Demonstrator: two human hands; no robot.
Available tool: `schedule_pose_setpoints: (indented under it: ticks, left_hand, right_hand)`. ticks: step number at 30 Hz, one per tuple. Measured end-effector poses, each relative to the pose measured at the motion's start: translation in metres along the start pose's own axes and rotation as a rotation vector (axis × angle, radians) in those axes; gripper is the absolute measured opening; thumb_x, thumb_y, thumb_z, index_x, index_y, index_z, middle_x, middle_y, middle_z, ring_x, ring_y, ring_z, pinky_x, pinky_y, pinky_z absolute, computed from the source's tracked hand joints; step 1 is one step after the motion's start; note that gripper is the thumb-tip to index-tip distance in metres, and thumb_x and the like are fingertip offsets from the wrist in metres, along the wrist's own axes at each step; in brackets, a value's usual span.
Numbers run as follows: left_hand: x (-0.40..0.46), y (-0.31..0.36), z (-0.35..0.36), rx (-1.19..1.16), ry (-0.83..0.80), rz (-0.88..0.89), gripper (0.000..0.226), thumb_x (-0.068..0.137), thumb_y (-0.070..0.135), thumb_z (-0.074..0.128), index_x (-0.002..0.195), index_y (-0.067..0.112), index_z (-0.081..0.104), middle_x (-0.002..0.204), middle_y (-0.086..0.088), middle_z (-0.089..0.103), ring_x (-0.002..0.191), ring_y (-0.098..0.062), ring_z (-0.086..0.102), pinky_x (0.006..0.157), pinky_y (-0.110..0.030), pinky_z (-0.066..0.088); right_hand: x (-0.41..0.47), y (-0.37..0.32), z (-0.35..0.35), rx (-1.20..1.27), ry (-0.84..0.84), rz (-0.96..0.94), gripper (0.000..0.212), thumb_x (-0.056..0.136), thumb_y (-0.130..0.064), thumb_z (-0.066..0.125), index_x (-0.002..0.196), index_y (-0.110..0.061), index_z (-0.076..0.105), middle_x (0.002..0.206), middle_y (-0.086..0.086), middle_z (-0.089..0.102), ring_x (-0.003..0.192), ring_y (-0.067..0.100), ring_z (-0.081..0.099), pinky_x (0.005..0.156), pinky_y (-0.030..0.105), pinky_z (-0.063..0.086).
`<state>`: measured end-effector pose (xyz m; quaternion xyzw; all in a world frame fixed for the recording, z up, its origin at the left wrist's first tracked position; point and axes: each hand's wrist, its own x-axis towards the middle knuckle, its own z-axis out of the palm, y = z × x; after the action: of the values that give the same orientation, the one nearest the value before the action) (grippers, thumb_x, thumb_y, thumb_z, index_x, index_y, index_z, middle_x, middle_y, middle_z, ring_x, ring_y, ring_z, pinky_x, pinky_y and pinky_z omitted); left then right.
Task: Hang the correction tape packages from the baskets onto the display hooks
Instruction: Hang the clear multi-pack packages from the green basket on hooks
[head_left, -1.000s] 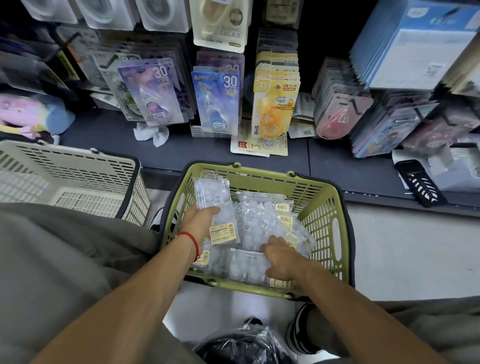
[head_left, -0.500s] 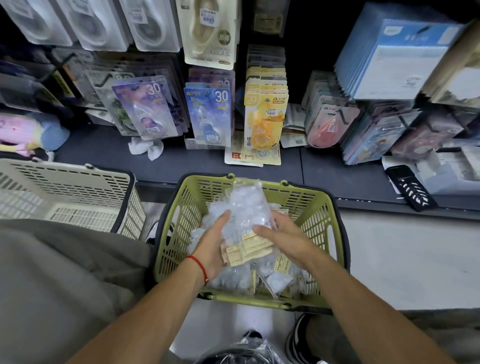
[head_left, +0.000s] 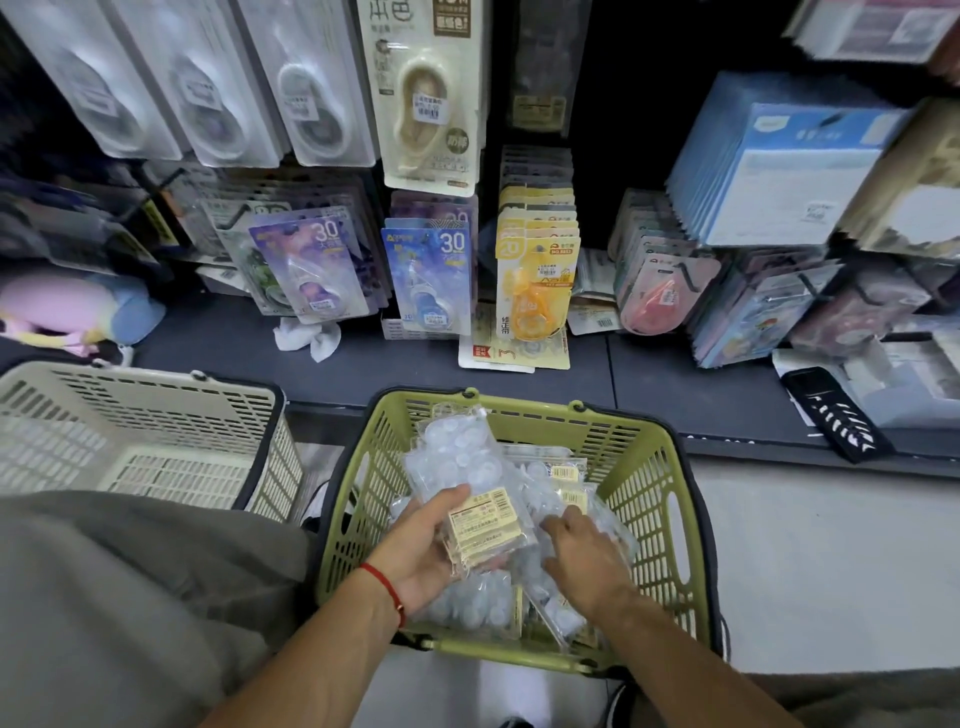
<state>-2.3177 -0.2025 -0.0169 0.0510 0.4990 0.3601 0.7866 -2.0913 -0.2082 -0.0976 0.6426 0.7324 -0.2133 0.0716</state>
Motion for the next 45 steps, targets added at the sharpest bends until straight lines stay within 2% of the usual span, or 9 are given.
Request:
schedule_pose_setpoints:
  ticks: [4, 8, 13, 18, 21, 30, 36, 40, 45]
  left_hand:
    - [-0.001, 0.005, -0.002, -0.078, -0.143, -0.052, 0.063, 0.088, 0.019, 0.076, 0.141, 0.002, 0.049, 0.130, -0.035, 0.066, 0.114, -0.055, 0.068, 0.080, -0.067, 0.061]
    - [0.000, 0.012, 0.004, -0.015, -0.181, 0.034, 0.066, 0.086, 0.009, 0.079, 0.138, 0.018, 0.040, 0.128, -0.039, 0.065, 0.113, -0.060, 0.066, 0.082, -0.069, 0.059]
    - [-0.015, 0.042, 0.044, 0.143, -0.224, 0.240, 0.067, 0.072, 0.002, 0.090, 0.115, 0.027, 0.046, 0.123, -0.036, 0.069, 0.110, -0.057, 0.069, 0.081, -0.069, 0.059]
    - [-0.042, 0.091, 0.095, 0.288, -0.337, 0.471, 0.084, 0.071, 0.013, 0.094, 0.138, 0.033, 0.048, 0.130, -0.017, 0.073, 0.113, -0.042, 0.073, 0.084, -0.061, 0.062]
    - [-0.056, 0.121, 0.113, 0.346, -0.342, 0.556, 0.092, 0.073, 0.011, 0.094, 0.144, 0.037, 0.043, 0.133, -0.013, 0.072, 0.117, -0.039, 0.072, 0.096, -0.062, 0.058]
    - [-0.082, 0.206, 0.149, 0.496, -0.348, 0.840, 0.088, 0.069, 0.014, 0.098, 0.140, 0.037, 0.050, 0.131, -0.002, 0.074, 0.122, -0.026, 0.071, 0.110, -0.055, 0.051]
    - [-0.076, 0.230, 0.137, 0.462, -0.209, 1.083, 0.096, 0.056, 0.030, 0.096, 0.141, 0.037, 0.053, 0.131, -0.002, 0.073, 0.123, -0.025, 0.069, 0.109, -0.052, 0.052]
    - [-0.072, 0.237, 0.124, 0.483, -0.196, 1.118, 0.094, 0.057, 0.033, 0.097, 0.139, 0.038, 0.053, 0.132, 0.002, 0.072, 0.123, -0.021, 0.069, 0.109, -0.048, 0.052]
    - [-0.072, 0.239, 0.119, 0.508, -0.200, 1.141, 0.076, 0.060, 0.032, 0.095, 0.126, 0.040, 0.060, 0.127, 0.002, 0.074, 0.119, -0.019, 0.071, 0.102, -0.039, 0.054]
  right_hand:
    - [0.001, 0.012, -0.033, 0.450, -0.015, 0.183, 0.029, 0.104, -0.017, 0.059, 0.132, -0.022, 0.055, 0.129, 0.003, 0.060, 0.110, 0.022, 0.064, 0.096, 0.041, 0.056]
    - [-0.001, 0.013, -0.100, 1.136, 0.183, 0.375, 0.011, 0.101, -0.009, 0.064, 0.111, -0.014, 0.064, 0.105, 0.013, 0.075, 0.084, 0.026, 0.072, 0.075, 0.046, 0.062]
    - [-0.015, -0.011, -0.186, 1.773, 0.145, 0.096, 0.020, 0.102, -0.013, 0.061, 0.119, -0.006, 0.070, 0.107, 0.014, 0.077, 0.079, 0.028, 0.074, 0.060, 0.039, 0.060]
    - [-0.021, -0.052, -0.229, 1.501, 0.345, -0.081, 0.016, 0.105, -0.019, 0.062, 0.113, -0.023, 0.075, 0.115, 0.010, 0.079, 0.106, 0.039, 0.075, 0.090, 0.060, 0.061]
    - [-0.017, -0.067, -0.257, 1.288, 0.498, -0.145, 0.013, 0.105, -0.024, 0.063, 0.102, -0.030, 0.074, 0.108, 0.003, 0.079, 0.104, 0.030, 0.074, 0.098, 0.058, 0.057]
    - [0.013, -0.084, -0.341, 1.143, 0.598, -0.302, 0.013, 0.090, -0.049, 0.068, 0.095, -0.037, 0.069, 0.103, 0.000, 0.078, 0.098, 0.024, 0.075, 0.093, 0.059, 0.059]
    - [0.031, -0.089, -0.369, 1.136, 0.718, -0.297, 0.024, 0.079, -0.062, 0.062, 0.092, -0.041, 0.061, 0.096, 0.016, 0.070, 0.083, 0.039, 0.067, 0.081, 0.063, 0.057]
    - [0.041, -0.089, -0.374, 1.124, 0.757, -0.268, 0.021, 0.095, -0.051, 0.063, 0.105, -0.034, 0.063, 0.104, 0.017, 0.072, 0.084, 0.033, 0.068, 0.077, 0.053, 0.057]
    - [0.046, -0.089, -0.377, 1.161, 0.775, -0.244, 0.018, 0.098, -0.045, 0.066, 0.110, -0.031, 0.066, 0.102, 0.020, 0.074, 0.096, 0.047, 0.070, 0.079, 0.066, 0.059]
